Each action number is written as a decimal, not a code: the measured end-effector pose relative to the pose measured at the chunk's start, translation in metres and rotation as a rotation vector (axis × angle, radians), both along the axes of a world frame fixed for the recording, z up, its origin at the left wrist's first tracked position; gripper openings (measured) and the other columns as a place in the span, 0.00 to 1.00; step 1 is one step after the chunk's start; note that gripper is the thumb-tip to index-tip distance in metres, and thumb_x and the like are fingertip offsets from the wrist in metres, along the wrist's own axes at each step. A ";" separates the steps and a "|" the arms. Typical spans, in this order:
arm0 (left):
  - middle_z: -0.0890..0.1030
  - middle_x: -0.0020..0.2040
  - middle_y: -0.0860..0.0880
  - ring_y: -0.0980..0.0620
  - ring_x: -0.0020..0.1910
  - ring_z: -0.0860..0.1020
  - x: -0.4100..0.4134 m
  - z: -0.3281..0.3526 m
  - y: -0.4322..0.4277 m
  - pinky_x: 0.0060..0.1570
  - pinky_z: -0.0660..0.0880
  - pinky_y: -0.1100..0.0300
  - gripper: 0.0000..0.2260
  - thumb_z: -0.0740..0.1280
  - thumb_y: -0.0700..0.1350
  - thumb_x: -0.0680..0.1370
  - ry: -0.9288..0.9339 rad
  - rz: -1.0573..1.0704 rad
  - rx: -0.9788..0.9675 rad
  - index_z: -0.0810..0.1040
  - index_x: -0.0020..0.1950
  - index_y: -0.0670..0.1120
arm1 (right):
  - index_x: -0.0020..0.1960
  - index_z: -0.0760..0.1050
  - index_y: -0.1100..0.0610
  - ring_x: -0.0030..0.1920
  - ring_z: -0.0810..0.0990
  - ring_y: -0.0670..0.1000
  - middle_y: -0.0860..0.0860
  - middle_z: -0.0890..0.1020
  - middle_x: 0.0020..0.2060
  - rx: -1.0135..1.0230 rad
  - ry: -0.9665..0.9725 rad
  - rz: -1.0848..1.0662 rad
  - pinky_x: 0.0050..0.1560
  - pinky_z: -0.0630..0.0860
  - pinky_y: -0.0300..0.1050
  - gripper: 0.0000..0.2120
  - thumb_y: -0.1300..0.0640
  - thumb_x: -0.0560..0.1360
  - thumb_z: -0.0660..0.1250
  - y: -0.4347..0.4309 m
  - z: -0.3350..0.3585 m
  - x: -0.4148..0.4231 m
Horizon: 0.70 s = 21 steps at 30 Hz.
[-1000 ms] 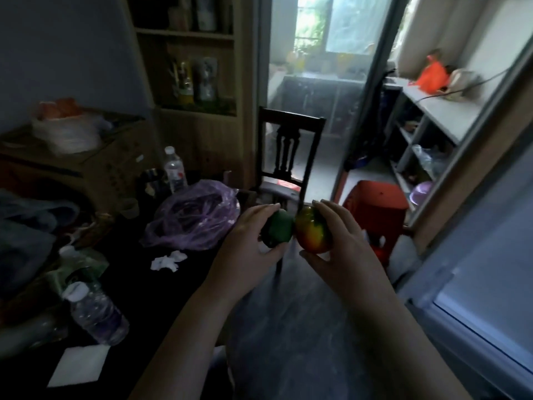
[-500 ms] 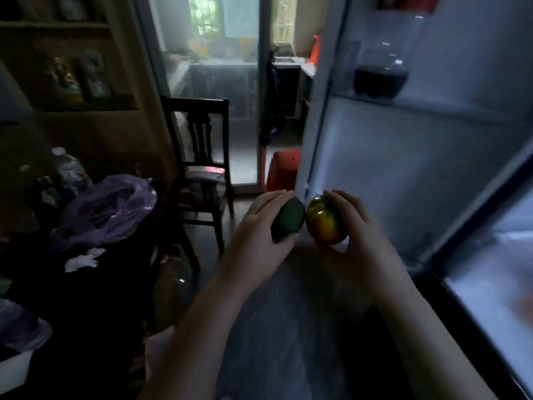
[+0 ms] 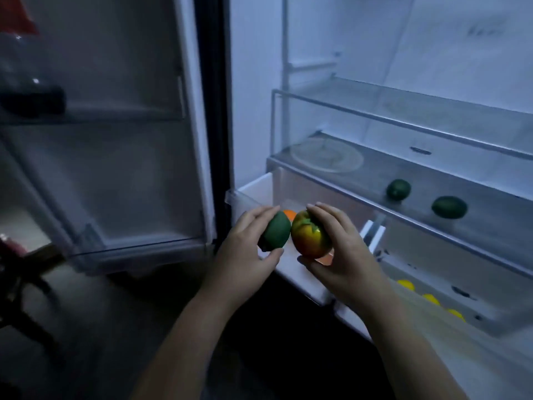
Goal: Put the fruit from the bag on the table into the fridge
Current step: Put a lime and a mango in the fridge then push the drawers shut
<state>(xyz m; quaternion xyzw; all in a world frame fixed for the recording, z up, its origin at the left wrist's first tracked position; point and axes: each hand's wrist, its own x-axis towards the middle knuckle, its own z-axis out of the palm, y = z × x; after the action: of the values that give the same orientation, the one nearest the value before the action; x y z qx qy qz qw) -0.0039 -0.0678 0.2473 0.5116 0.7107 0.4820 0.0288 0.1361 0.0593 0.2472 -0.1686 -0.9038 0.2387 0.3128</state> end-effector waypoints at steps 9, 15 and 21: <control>0.72 0.65 0.53 0.62 0.65 0.69 0.044 0.000 0.090 0.62 0.67 0.67 0.27 0.70 0.39 0.70 0.095 -0.342 0.033 0.71 0.69 0.47 | 0.73 0.62 0.50 0.73 0.60 0.44 0.45 0.64 0.71 -0.056 0.047 -0.263 0.70 0.63 0.46 0.35 0.53 0.70 0.73 0.040 -0.006 0.081; 0.72 0.65 0.55 0.63 0.65 0.68 0.043 0.004 0.139 0.63 0.63 0.70 0.29 0.71 0.37 0.70 0.151 -0.463 0.032 0.70 0.70 0.48 | 0.72 0.63 0.48 0.71 0.60 0.40 0.42 0.63 0.70 -0.041 0.021 -0.432 0.69 0.58 0.32 0.32 0.50 0.72 0.71 0.062 -0.003 0.090; 0.71 0.65 0.58 0.63 0.67 0.67 0.025 0.015 0.185 0.64 0.67 0.63 0.25 0.70 0.41 0.70 0.114 -0.549 0.074 0.70 0.66 0.52 | 0.72 0.63 0.49 0.71 0.60 0.40 0.41 0.64 0.69 0.050 0.021 -0.495 0.68 0.55 0.30 0.33 0.48 0.71 0.71 0.095 0.017 0.080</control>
<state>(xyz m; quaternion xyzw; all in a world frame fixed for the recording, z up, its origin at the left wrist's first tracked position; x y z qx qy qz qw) 0.0207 0.1167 0.2626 0.7120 0.5278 0.4523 0.0996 0.2158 0.1543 0.2646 -0.3744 -0.8374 0.1339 0.3751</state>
